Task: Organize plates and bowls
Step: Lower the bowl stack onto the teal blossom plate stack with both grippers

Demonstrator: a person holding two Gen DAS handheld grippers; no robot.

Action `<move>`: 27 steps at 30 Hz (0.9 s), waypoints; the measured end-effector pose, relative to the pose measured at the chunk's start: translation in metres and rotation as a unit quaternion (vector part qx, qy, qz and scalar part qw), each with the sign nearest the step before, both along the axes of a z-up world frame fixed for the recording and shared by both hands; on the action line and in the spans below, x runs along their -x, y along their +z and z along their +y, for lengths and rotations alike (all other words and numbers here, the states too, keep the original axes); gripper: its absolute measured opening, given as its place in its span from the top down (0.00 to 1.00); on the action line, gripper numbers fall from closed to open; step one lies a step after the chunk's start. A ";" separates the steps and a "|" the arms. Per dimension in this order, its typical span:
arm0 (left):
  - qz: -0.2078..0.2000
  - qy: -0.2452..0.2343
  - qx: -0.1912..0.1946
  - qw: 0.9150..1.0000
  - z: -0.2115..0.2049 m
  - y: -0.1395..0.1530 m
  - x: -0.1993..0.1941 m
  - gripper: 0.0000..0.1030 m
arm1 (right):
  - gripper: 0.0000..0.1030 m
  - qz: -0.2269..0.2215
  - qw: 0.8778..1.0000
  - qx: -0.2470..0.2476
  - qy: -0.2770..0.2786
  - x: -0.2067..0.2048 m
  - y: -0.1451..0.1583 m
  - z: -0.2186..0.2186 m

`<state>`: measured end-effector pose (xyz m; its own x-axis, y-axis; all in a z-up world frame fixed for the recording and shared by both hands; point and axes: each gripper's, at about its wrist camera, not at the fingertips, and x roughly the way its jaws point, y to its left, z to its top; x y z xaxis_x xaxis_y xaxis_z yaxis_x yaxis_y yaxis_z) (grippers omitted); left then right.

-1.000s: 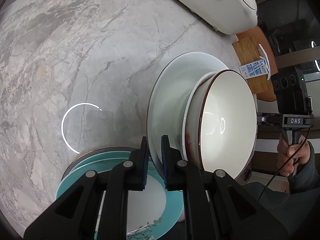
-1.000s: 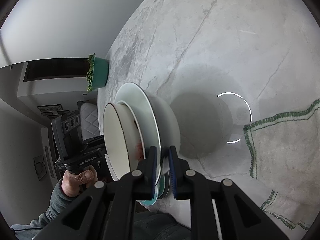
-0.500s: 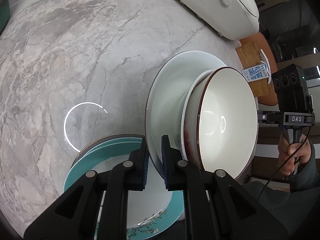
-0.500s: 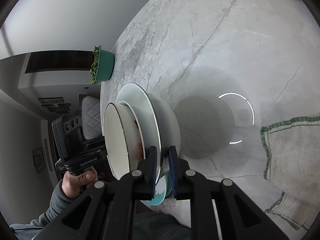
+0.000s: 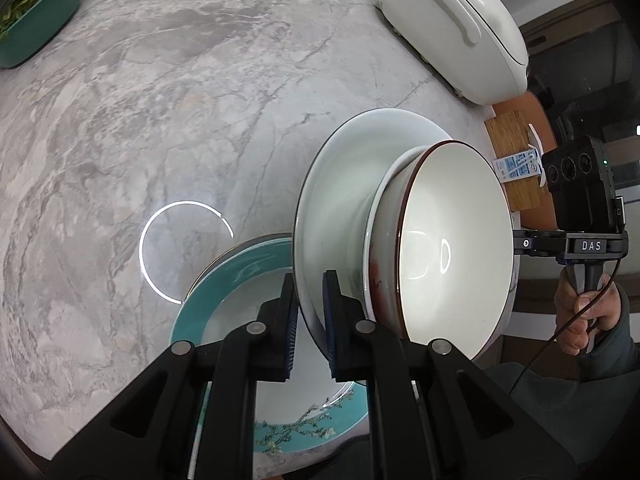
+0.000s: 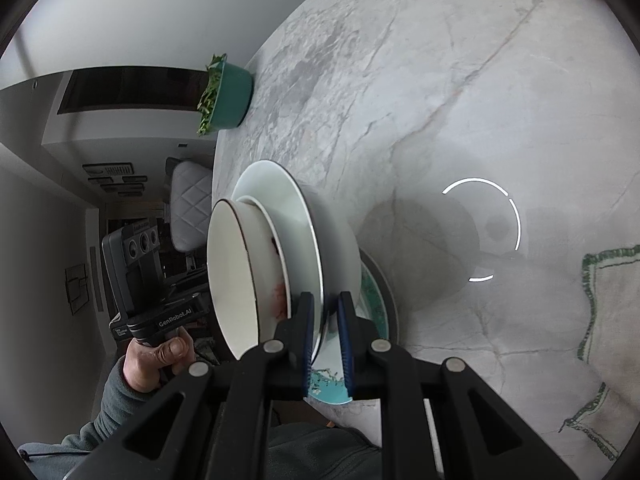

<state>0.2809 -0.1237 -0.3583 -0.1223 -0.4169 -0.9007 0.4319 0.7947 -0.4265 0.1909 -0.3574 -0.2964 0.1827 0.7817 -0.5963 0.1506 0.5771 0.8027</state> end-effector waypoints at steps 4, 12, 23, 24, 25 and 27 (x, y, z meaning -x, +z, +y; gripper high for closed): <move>-0.004 0.014 -0.002 1.000 0.018 0.006 0.004 0.92 | 0.84 -0.001 1.000 -0.002 0.016 -0.007 0.000 0.015; -0.003 0.038 -0.006 0.999 0.051 0.015 0.018 0.92 | 0.84 -0.001 0.999 -0.004 0.050 -0.015 0.001 0.043; 0.020 0.070 -0.005 0.997 0.085 0.000 0.048 0.91 | 0.84 0.012 0.996 0.000 0.086 -0.017 -0.012 0.077; 0.022 0.072 -0.006 0.997 0.087 -0.002 0.051 0.91 | 0.84 0.014 0.996 0.001 0.089 -0.017 -0.014 0.079; 0.023 0.073 -0.008 0.997 0.089 -0.004 0.053 0.91 | 0.84 0.016 0.996 0.002 0.092 -0.017 -0.016 0.081; 0.024 0.075 -0.011 0.997 0.092 -0.006 0.055 0.91 | 0.84 0.020 0.995 0.004 0.098 -0.017 -0.022 0.086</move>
